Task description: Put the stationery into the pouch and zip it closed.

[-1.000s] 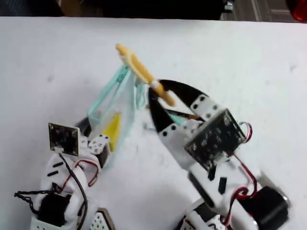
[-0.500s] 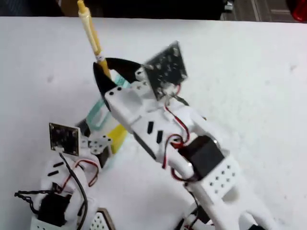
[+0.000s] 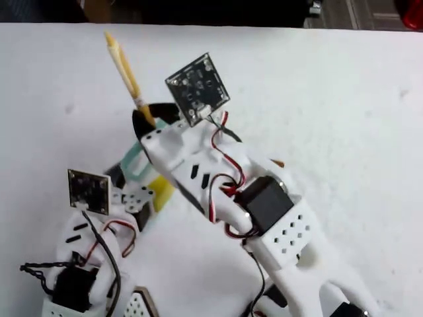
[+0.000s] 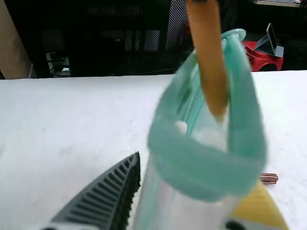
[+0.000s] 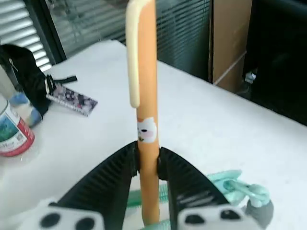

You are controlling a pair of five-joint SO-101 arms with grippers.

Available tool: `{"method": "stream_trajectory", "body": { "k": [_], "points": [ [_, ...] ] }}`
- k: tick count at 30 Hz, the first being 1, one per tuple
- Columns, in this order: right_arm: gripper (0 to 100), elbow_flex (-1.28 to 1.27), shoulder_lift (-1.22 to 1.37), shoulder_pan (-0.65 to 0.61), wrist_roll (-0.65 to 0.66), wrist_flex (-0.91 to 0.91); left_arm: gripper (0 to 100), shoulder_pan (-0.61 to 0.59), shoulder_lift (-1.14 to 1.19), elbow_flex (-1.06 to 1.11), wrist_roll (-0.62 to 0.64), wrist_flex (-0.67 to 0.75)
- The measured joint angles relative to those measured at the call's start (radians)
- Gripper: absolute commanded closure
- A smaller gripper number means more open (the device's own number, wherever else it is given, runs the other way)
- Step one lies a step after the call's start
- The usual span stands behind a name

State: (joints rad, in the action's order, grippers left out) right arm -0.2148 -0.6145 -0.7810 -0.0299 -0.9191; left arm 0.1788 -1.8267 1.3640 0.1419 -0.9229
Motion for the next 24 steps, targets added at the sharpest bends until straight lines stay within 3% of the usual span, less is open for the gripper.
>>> {"method": "stream_trajectory", "body": {
  "k": [4, 7, 10, 16, 24],
  "points": [
    [97.2, 0.000, -0.028, 0.002, -0.002, -0.049, 71, 0.002, 0.000, 0.000, 0.000, 0.000],
    [86.0, 0.000, -0.058, -0.011, 0.011, -0.064, 71, 0.002, 0.000, 0.000, 0.000, 0.000],
    [74.8, 0.000, -0.081, -0.048, 0.106, -0.107, 71, 0.002, 0.000, 0.000, 0.000, 0.000],
    [80.0, 0.000, -0.094, -0.127, 0.216, -0.153, 71, 0.002, 0.000, 0.000, 0.000, 0.000],
    [80.3, 0.026, -0.152, -0.069, 0.229, -0.153, 71, 0.000, 0.000, 0.000, 0.000, 0.000]
  ]
}}
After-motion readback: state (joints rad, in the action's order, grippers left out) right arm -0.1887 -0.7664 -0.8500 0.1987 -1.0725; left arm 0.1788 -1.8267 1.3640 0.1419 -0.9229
